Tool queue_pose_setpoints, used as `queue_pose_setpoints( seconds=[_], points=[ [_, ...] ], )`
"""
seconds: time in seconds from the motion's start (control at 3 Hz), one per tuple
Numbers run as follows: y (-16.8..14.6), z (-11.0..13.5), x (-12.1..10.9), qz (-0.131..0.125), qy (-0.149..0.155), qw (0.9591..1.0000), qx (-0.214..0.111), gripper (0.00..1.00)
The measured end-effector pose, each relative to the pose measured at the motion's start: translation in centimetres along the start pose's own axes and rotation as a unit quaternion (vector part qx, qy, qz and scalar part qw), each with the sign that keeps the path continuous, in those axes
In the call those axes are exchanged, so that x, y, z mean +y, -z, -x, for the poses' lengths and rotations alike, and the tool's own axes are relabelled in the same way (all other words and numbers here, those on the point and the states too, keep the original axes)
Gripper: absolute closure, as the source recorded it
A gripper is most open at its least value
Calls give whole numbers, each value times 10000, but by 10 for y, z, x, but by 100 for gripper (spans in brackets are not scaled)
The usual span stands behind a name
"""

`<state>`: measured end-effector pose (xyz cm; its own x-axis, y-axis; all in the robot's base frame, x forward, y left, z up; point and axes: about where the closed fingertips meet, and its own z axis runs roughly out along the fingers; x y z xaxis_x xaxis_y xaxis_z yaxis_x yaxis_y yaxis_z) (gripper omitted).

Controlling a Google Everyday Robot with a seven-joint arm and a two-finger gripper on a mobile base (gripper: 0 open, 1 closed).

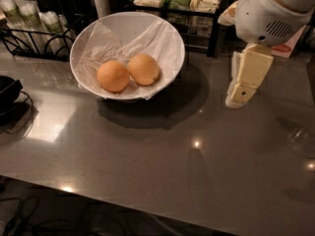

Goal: Pick orange from white bowl

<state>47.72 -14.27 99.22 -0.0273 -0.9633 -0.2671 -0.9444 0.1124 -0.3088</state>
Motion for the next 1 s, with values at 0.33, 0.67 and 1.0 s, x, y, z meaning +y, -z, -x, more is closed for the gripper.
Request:
queue_pose_setpoints(
  seconds=[0.33, 0.67, 1.0],
  points=[
    [-7, 23, -9, -70, 125, 9995, -297, 0],
    [-7, 24, -9, -70, 127, 9994, -300, 0],
    [-18, 39, -22, -68, 295, 9984, -481, 0]
  ],
)
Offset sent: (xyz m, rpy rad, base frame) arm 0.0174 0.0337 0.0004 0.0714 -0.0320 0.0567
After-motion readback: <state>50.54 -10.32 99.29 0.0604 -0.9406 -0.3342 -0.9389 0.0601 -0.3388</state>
